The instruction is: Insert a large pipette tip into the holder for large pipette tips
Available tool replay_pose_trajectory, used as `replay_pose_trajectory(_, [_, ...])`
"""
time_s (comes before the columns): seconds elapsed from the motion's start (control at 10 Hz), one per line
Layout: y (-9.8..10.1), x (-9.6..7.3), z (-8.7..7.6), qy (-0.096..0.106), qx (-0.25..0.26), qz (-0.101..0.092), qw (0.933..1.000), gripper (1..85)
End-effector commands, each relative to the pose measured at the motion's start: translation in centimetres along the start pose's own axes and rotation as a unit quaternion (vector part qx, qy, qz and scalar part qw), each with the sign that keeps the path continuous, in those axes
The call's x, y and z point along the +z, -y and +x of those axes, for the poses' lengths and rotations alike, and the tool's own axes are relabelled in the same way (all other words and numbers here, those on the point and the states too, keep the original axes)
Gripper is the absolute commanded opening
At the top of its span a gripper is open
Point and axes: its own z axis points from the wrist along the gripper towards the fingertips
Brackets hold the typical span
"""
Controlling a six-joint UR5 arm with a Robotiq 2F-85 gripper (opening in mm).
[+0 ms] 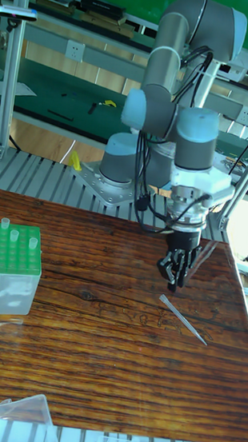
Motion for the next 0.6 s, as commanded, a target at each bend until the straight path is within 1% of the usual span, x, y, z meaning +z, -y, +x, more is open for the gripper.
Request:
replay_pose_trajectory(0.0, [0.6, 0.3, -0.7, 0.058, -0.008, -0.019, 0.9981, 29.7])
replay_pose_trajectory(0.1, [0.2, 1.1, -0.4, 0.055, -0.002, -0.024, 0.9982, 29.7])
replay_pose_trajectory(0.2, [-0.2, 1.2, -0.3, 0.050, 0.000, -0.026, 0.9984, 29.7])
replay_pose_trajectory(0.3, [-0.5, 1.0, -0.7, 0.053, 0.001, -0.029, 0.9982, 29.7])
replay_pose_trajectory(0.4, [-0.4, 0.9, -0.9, 0.057, -0.004, -0.028, 0.9980, 29.7])
replay_pose_trajectory(0.5, [0.1, 1.0, -0.6, 0.059, -0.005, -0.025, 0.9980, 29.0])
